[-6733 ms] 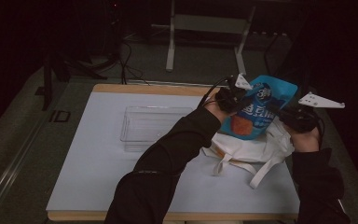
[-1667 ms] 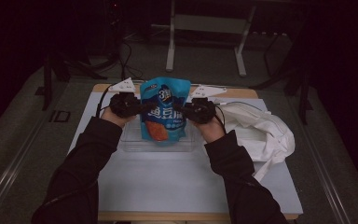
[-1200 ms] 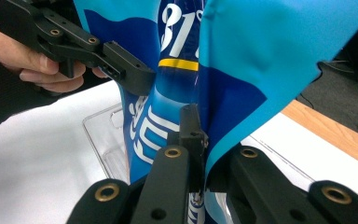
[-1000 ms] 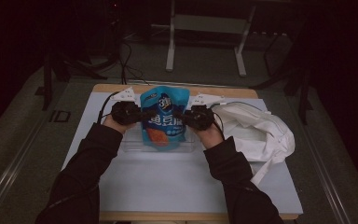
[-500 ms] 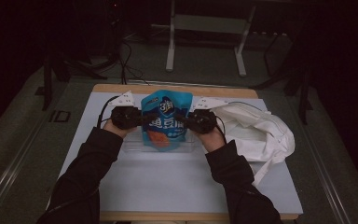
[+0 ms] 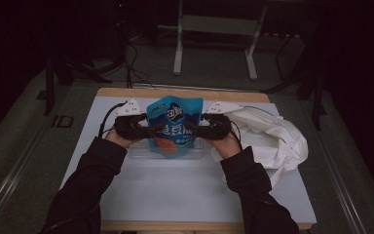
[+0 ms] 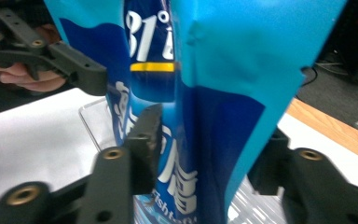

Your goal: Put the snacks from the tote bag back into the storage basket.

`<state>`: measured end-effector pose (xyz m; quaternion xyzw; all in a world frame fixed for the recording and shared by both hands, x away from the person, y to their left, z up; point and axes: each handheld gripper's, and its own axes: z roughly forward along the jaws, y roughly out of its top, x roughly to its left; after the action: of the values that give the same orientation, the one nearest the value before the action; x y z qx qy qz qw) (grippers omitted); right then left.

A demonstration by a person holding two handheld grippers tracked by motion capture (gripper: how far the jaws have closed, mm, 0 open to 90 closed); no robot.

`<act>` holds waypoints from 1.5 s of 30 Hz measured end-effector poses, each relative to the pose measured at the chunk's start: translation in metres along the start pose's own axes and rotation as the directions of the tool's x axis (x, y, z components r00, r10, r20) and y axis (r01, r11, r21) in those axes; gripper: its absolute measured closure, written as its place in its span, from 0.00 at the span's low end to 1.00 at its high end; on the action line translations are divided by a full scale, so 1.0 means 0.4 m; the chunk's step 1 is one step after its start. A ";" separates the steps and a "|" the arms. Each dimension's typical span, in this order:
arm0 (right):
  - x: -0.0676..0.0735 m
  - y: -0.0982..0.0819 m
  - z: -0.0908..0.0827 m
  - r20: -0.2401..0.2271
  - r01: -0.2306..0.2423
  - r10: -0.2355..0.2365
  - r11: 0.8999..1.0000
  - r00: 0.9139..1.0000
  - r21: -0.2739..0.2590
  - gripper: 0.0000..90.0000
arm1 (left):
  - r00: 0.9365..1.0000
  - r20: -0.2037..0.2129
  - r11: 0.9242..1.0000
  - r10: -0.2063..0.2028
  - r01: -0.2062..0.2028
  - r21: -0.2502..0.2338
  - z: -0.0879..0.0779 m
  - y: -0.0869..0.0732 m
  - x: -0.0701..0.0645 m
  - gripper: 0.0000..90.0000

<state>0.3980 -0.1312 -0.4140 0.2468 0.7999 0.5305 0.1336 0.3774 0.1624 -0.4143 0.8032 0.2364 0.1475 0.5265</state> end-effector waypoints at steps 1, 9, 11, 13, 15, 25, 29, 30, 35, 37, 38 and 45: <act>0.000 0.000 0.000 0.000 0.000 0.000 1.000 1.000 0.000 0.52 | 1.000 -0.012 1.000 -0.007 0.007 0.002 -0.002 0.000 -0.001 0.54; -0.010 -0.003 -0.017 -0.004 -0.016 0.016 1.000 1.000 -0.007 0.25 | 0.999 -0.024 0.999 -0.047 0.048 0.019 -0.013 -0.006 0.003 0.08; -0.011 -0.005 -0.021 -0.024 -0.020 0.020 1.000 1.000 -0.008 0.20 | 0.998 -0.011 0.997 -0.068 0.069 0.024 -0.011 -0.012 0.005 0.00; -0.012 -0.005 -0.022 -0.037 -0.024 0.024 1.000 0.999 -0.009 0.19 | 0.996 -0.029 0.996 -0.083 0.083 0.017 -0.011 -0.020 0.002 0.00; -0.012 -0.006 -0.030 -0.057 -0.026 0.025 1.000 0.998 -0.016 0.16 | 0.995 -0.048 0.996 -0.089 0.090 0.011 -0.015 -0.027 -0.002 0.00; -0.022 -0.023 -0.051 -0.034 0.004 -0.004 1.000 0.999 0.005 0.15 | 0.985 -0.122 0.992 -0.119 0.122 0.021 -0.046 -0.051 -0.033 0.00; -0.019 -0.035 -0.061 -0.003 0.043 -0.043 0.999 0.999 0.007 0.16 | 0.984 -0.124 0.991 -0.127 0.130 0.017 -0.051 -0.064 -0.051 0.00; -0.018 -0.038 -0.063 0.005 0.045 -0.045 0.999 0.999 0.012 0.16 | 0.983 -0.135 0.991 -0.126 0.129 0.017 -0.052 -0.066 -0.056 0.00; -0.011 -0.057 -0.082 0.029 0.055 -0.055 0.998 0.998 0.020 0.16 | 0.978 -0.148 0.989 -0.143 0.145 0.002 -0.060 -0.085 -0.073 0.00; -0.008 -0.065 -0.090 0.030 0.050 -0.051 0.999 0.998 0.017 0.16 | 0.979 -0.148 0.990 -0.140 0.142 0.003 -0.060 -0.093 -0.084 0.00; -0.003 -0.074 -0.099 0.027 0.057 -0.057 0.998 0.998 0.020 0.16 | 0.979 -0.149 0.990 -0.137 0.140 0.008 -0.060 -0.098 -0.090 0.00; 0.010 -0.100 -0.121 0.031 0.073 -0.074 0.997 0.997 0.036 0.16 | 0.981 -0.134 0.989 -0.143 0.145 0.011 -0.062 -0.120 -0.120 0.00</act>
<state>0.3615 -0.1797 -0.4308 0.2281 0.8152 0.5072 0.1617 0.3138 0.1720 -0.4478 0.7777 0.3299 0.1598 0.5106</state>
